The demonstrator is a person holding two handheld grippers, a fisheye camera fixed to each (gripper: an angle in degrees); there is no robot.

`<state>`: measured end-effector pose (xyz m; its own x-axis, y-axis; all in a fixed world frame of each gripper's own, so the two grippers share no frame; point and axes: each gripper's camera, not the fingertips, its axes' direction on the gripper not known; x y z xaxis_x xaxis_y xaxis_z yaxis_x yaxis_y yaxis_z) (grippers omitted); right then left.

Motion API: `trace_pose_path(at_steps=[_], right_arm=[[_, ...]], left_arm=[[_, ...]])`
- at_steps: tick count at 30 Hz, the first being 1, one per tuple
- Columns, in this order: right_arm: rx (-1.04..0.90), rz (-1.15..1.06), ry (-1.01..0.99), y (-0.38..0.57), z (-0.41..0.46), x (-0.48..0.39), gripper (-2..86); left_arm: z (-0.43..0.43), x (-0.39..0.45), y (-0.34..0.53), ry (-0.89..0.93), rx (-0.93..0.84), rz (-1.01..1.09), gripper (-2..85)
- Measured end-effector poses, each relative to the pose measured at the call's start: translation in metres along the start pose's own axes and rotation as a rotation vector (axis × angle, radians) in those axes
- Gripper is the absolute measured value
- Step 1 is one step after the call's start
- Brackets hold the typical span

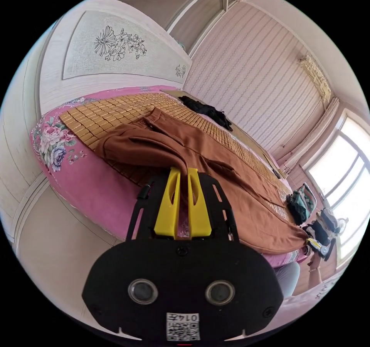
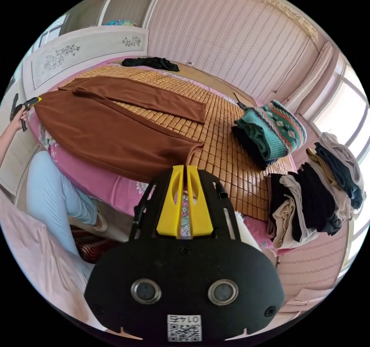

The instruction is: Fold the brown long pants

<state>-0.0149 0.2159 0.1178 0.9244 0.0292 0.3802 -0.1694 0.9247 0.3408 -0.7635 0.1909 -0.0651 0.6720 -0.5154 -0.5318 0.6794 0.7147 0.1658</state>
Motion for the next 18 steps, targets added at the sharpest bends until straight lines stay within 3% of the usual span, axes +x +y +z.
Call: trace_pose_path(at_steps=[10, 15, 18], right_arm=[[0.093, -0.015, -0.027, -0.141, -0.015, 0.089, -0.6], [-0.017, -0.056, -0.04, -0.249, 0.027, 0.143, -0.4], [-0.087, 0.043, -0.125, -0.31, 0.081, 0.185, 0.2]], left_arm=[[0.012, 0.074, -0.1, 0.004, 0.072, 0.194, 0.1], [0.089, 0.111, -0.176, 0.003, 0.072, 0.2, 1.9], [0.149, 0.116, -0.188, -0.065, 0.101, 0.191, 4.5]])
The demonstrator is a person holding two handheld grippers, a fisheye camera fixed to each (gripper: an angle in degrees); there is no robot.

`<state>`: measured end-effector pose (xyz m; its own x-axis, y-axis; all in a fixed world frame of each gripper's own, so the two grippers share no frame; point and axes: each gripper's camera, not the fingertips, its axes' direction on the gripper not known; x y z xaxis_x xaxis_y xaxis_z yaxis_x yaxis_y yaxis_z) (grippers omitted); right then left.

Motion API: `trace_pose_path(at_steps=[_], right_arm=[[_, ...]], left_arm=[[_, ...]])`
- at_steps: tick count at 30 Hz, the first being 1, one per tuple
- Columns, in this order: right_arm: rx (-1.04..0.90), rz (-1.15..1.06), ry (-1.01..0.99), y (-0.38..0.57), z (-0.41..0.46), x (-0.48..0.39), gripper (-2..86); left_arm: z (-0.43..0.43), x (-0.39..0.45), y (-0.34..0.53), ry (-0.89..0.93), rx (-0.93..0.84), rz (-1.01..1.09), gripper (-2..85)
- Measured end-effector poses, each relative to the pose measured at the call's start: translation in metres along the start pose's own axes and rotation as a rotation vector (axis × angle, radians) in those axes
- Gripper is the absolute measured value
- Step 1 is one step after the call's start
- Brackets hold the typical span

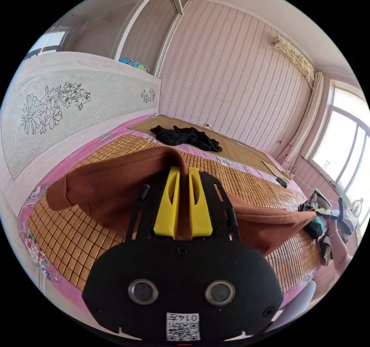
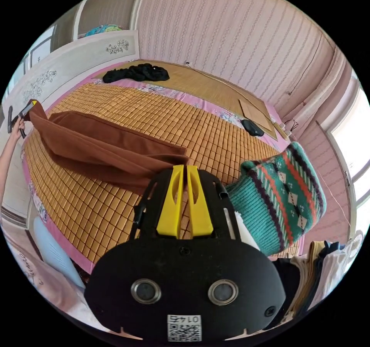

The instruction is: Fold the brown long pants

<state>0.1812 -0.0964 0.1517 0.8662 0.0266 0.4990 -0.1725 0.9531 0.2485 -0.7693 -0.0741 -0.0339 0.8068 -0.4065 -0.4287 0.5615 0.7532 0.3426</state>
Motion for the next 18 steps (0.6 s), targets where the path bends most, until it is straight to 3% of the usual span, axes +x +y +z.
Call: trace_pose_path(at_steps=[2, 4, 10, 13, 18], right_arm=[[-0.086, 0.148, -0.157, -0.025, 0.05, 0.04, 1.2], [-0.089, 0.254, -0.181, -0.021, 0.066, 0.061, 2.5], [-0.01, 0.278, -0.266, 0.037, 0.049, 0.08, 11.5], [0.0, 0.306, -0.351, 0.044, 0.05, 0.082, 11.6], [0.024, 0.438, -0.413, 0.014, 0.063, 0.091, 12.4]], left_arm=[[0.026, -0.005, 0.01, -0.048, -0.015, -0.089, 5.9], [0.04, -0.012, 0.021, -0.052, -0.045, -0.141, 7.1], [0.005, -0.042, 0.075, -0.097, 0.017, -0.062, 6.9], [0.01, -0.074, 0.101, -0.103, -0.103, -0.144, 9.4], [0.051, -0.119, 0.12, 0.054, -0.232, -0.39, 15.2]])
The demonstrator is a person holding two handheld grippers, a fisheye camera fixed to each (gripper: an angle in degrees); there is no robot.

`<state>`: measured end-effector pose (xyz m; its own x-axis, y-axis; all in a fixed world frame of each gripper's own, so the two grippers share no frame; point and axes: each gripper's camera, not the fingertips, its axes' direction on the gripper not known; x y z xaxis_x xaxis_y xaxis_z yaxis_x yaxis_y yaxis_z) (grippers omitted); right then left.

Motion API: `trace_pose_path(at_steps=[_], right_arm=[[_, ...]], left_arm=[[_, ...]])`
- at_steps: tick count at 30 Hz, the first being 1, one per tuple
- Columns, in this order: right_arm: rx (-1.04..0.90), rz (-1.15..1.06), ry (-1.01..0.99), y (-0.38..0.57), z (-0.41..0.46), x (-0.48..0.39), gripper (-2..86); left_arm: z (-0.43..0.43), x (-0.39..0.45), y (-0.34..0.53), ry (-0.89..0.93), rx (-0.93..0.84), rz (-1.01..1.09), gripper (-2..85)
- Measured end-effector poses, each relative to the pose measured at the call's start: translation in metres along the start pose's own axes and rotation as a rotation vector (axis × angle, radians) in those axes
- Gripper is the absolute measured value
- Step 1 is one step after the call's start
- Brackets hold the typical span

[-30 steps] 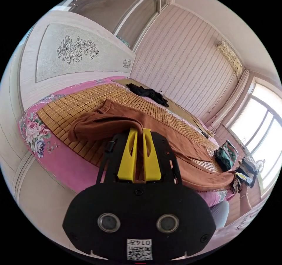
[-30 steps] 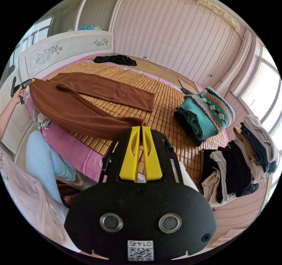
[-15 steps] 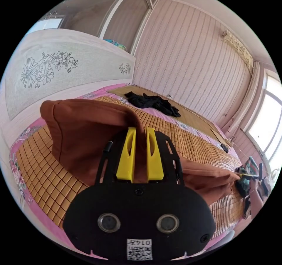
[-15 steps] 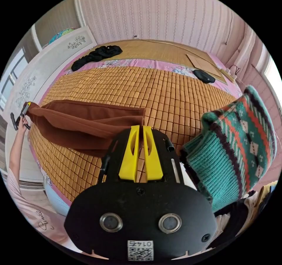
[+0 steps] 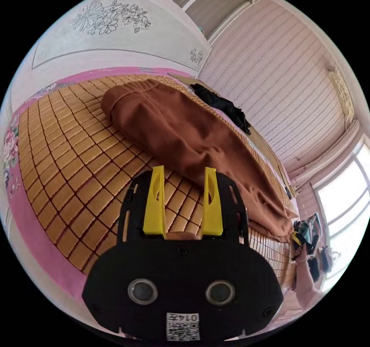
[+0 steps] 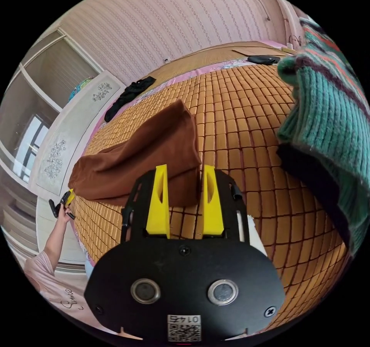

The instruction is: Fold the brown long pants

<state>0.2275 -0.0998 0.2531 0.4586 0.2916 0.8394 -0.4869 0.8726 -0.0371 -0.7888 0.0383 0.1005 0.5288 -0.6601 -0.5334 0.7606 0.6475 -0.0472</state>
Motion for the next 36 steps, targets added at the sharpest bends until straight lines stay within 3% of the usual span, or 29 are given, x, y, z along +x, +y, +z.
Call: trace_pose_path(at_steps=[4, 9, 11, 16, 25, 31, 36], right_arm=[[-0.007, 0.094, 0.048, -0.021, 0.004, -0.001, 9.4], [-0.077, -0.016, 0.136, -0.03, -0.014, -0.017, 4.3], [-0.097, -0.035, 0.006, -0.03, -0.034, -0.012, 2.2], [-0.14, -0.108, -0.015, -0.02, -0.08, -0.015, 1.2], [-0.079, 0.004, 0.073, 0.083, -0.234, 0.049, 0.9], [-0.117, 0.141, 0.213, 0.179, -0.294, 0.093, 0.5], [-0.014, 0.175, 0.164, 0.213, -0.329, 0.087, 0.1]], left_arm=[[0.02, -0.004, -0.016, 0.046, 0.009, -0.054, 15.3], [0.036, -0.003, -0.027, 0.006, -0.062, -0.035, 6.0], [0.031, -0.002, -0.024, -0.001, -0.051, -0.007, 4.8], [0.002, -0.001, -0.007, 0.038, -0.064, 0.073, 4.2], [-0.064, 0.007, 0.17, 0.161, -0.218, 0.423, 4.9], [-0.089, -0.032, 0.275, 0.179, -0.25, 0.322, 7.7], [-0.139, -0.068, 0.277, 0.0, -0.073, 0.282, 8.3]])
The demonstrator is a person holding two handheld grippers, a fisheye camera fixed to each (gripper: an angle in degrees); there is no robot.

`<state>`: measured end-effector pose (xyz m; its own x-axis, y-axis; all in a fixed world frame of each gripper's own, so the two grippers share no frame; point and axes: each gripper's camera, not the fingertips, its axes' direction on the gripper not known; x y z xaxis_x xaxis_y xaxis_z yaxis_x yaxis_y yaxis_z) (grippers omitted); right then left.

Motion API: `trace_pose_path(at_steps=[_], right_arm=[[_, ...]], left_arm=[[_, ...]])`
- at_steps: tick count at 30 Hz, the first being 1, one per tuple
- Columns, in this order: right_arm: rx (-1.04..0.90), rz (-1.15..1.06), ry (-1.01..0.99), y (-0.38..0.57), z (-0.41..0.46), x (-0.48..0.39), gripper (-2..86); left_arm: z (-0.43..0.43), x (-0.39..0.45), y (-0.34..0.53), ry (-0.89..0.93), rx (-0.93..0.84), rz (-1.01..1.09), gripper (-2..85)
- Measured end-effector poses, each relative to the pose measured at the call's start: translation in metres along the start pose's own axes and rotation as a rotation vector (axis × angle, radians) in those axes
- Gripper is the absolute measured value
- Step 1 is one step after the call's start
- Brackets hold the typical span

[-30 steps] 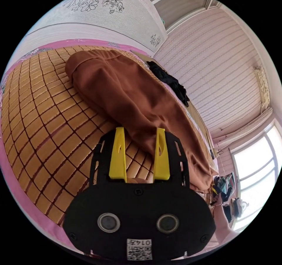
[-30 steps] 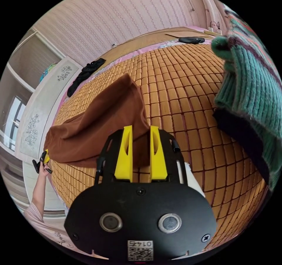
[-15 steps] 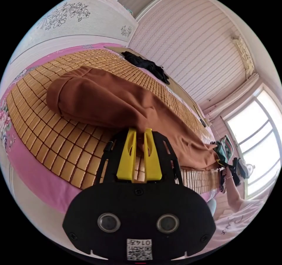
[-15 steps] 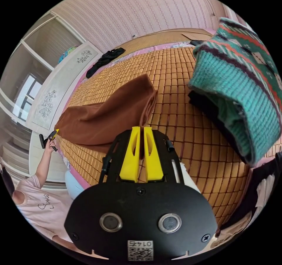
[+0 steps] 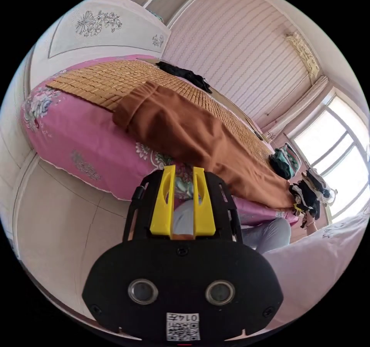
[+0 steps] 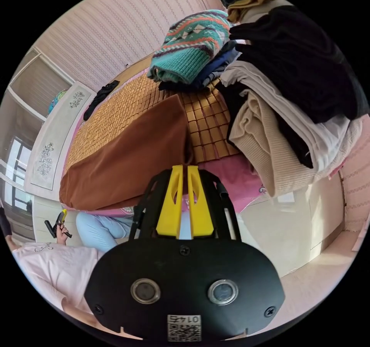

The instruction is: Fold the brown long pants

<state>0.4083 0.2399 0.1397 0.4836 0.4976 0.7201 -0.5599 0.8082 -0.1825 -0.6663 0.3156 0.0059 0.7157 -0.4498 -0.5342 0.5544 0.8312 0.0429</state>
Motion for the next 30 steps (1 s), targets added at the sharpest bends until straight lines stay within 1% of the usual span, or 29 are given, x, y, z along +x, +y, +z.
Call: trace_pose_path(at_steps=[3, 4, 7, 10, 12, 14, 16, 18, 20, 23, 25, 27, 28, 30], right_arm=[[0.053, -0.022, 0.017, 0.006, -0.016, -0.013, 0.0], [0.079, -0.028, 0.006, 0.005, -0.023, -0.02, 0.0], [0.133, -0.082, 0.006, 0.0, -0.05, -0.042, 0.0], [0.159, -0.11, 0.026, 0.007, -0.077, -0.05, 0.2], [0.103, -0.074, 0.016, 0.009, -0.066, -0.033, 0.4], [-0.008, -0.003, 0.0, 0.011, -0.028, -0.006, 1.2], [-0.063, 0.033, 0.038, 0.015, -0.009, 0.004, 2.4], [-0.019, 0.054, 0.044, 0.023, -0.008, 0.01, 3.2], [0.05, 0.079, -0.004, 0.036, -0.014, 0.02, 3.6], [0.111, 0.092, -0.041, 0.05, -0.017, 0.029, 3.8], [0.137, 0.106, -0.047, 0.056, -0.017, 0.035, 4.2], [0.175, 0.121, -0.075, 0.062, -0.017, 0.043, 4.5], [0.204, 0.134, -0.106, 0.065, -0.016, 0.049, 4.5], [0.223, 0.146, -0.145, 0.068, -0.011, 0.058, 4.5]], left_arm=[[-0.005, -0.018, -0.013, -0.107, 0.035, -0.008, 10.4], [-0.004, -0.021, -0.016, -0.115, 0.037, -0.008, 10.9], [0.006, -0.021, -0.031, -0.069, 0.033, 0.01, 11.6], [0.01, 0.009, -0.028, -0.006, 0.084, 0.107, 11.3], [0.022, 0.041, -0.017, 0.031, 0.093, 0.207, 11.2], [0.037, 0.066, -0.006, 0.067, 0.067, 0.271, 11.2], [0.053, 0.093, 0.005, 0.093, 0.034, 0.347, 11.2], [0.071, 0.131, 0.021, 0.113, 0.003, 0.445, 11.2], [0.087, 0.161, 0.034, 0.127, -0.036, 0.547, 11.2], [0.12, 0.21, 0.054, 0.102, -0.094, 0.682, 11.2], [0.14, 0.241, 0.066, 0.145, -0.132, 0.737, 11.3], [0.162, 0.292, 0.092, 0.271, -0.183, 0.85, 11.3], [0.167, 0.305, 0.101, 0.299, -0.194, 0.873, 11.3], [0.184, 0.356, 0.15, 0.348, -0.238, 1.005, 12.4]])
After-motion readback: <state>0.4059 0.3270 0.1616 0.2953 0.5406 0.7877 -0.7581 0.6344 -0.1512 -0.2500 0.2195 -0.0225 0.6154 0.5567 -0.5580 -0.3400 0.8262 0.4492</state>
